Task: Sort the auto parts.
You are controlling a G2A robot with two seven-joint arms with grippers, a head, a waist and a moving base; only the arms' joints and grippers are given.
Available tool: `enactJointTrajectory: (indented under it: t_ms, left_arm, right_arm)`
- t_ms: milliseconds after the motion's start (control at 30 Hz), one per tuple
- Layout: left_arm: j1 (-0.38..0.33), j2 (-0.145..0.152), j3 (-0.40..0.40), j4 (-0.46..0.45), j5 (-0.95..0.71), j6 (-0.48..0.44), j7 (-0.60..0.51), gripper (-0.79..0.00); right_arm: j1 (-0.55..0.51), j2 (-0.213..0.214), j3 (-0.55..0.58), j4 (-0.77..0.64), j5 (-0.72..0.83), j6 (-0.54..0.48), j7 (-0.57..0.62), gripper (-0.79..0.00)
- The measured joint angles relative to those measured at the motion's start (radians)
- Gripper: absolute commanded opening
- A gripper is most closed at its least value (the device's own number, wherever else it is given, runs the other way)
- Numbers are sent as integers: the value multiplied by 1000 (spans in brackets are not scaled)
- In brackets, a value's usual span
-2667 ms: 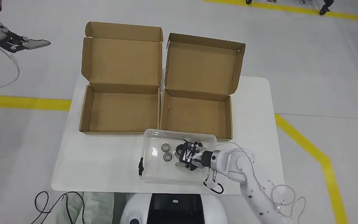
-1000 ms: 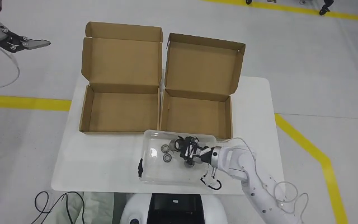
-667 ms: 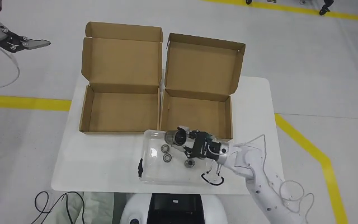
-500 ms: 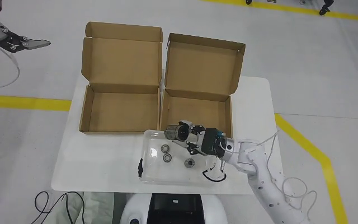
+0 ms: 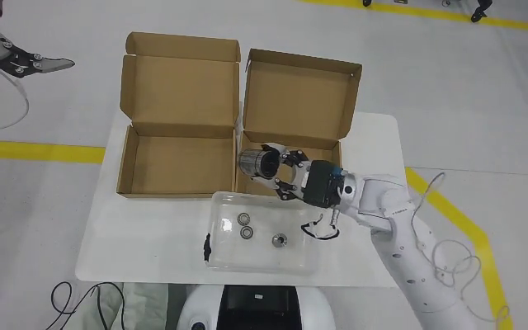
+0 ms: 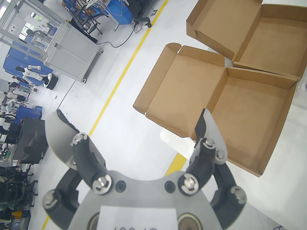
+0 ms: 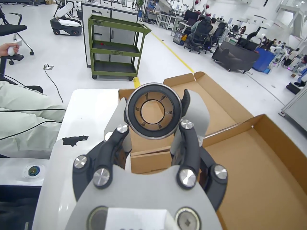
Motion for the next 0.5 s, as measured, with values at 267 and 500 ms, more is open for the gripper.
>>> enactJointTrajectory:
  t_ms: [267,500]
  left_arm:
    - [0,0,0,0,0,0,0,0]
    - [0,0,0,0,0,0,0,0]
  right_arm:
    - [49,1,35,-74,27,25,-15,-785]
    - [71,7,79,-134,52,38,11,-785]
